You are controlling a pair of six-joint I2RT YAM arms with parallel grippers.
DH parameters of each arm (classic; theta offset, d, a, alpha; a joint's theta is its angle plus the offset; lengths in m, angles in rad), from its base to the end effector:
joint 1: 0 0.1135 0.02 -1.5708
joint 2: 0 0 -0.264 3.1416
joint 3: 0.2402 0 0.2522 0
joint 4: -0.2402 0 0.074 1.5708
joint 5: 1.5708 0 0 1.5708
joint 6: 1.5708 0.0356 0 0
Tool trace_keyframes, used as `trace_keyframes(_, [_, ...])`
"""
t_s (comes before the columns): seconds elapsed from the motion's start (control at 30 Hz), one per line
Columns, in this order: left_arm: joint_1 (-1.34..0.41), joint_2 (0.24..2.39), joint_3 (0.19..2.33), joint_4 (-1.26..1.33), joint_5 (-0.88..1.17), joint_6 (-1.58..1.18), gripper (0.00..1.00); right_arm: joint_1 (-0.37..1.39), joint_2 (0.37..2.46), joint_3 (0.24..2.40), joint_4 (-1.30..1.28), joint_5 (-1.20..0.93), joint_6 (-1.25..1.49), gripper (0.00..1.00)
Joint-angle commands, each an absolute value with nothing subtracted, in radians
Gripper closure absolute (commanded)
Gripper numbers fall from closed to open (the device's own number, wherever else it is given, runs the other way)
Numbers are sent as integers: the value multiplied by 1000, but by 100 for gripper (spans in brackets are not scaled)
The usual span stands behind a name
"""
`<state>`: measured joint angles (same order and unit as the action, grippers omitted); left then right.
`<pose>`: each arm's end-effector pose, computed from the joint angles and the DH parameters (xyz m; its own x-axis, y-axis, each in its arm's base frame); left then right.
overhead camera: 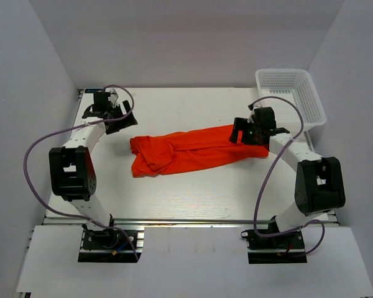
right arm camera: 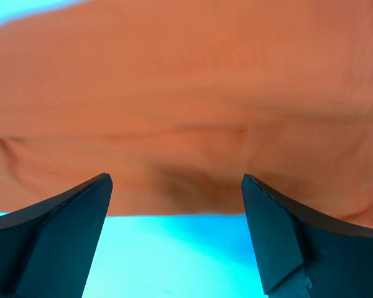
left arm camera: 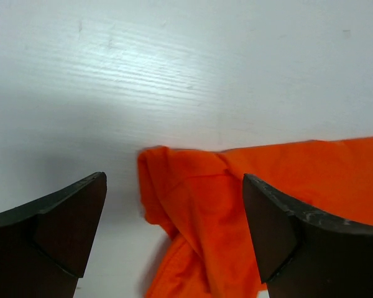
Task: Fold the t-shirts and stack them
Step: Fold the other side of the tshirt into a rectangle, then rotate the tshirt 90 degrees
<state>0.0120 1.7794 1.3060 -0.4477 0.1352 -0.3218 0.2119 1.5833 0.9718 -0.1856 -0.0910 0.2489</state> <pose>0.3862 -0.0002 0.2265 -0.7774 -0.3227 -0.5399 -0.1857 0.9379 -0.2932 0.3266 0.0736 0.2077 -0.7447 0.0907 -0.6612 -0.0909 0.9677 0.2351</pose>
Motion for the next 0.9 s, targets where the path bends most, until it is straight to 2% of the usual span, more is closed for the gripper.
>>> trace_keyframes(0.0, [-8,1660,1306,-407,243,-302,0,213,1531,1064,-184,-121,216,10])
trace_keyframes(0.07, [-31,1648,1237,-323,380,-302,0,212,1545,1098,-187,-121,222,10])
trace_keyframes(0.23, [-138,1657,1117,-229,489,-322,0,204,1670,1184,-183,-118,232,10])
trace_keyframes(0.47, [-228,1726,993,-187,512,-313,0,190,1922,1350,-228,-77,262,10])
trace_keyframes(0.53, [-229,1753,983,-224,430,-313,0,192,1957,1358,-250,-40,288,10])
trace_keyframes(0.63, [-192,1830,1014,-282,348,-322,0,189,1933,1275,-238,-60,304,10])
trace_keyframes(0.77, [-166,1962,1153,-339,142,-322,0,206,1862,1050,-264,-110,333,10])
trace_keyframes(0.87, [-134,2104,1345,-363,182,-310,0,232,1717,857,-204,-187,360,10])
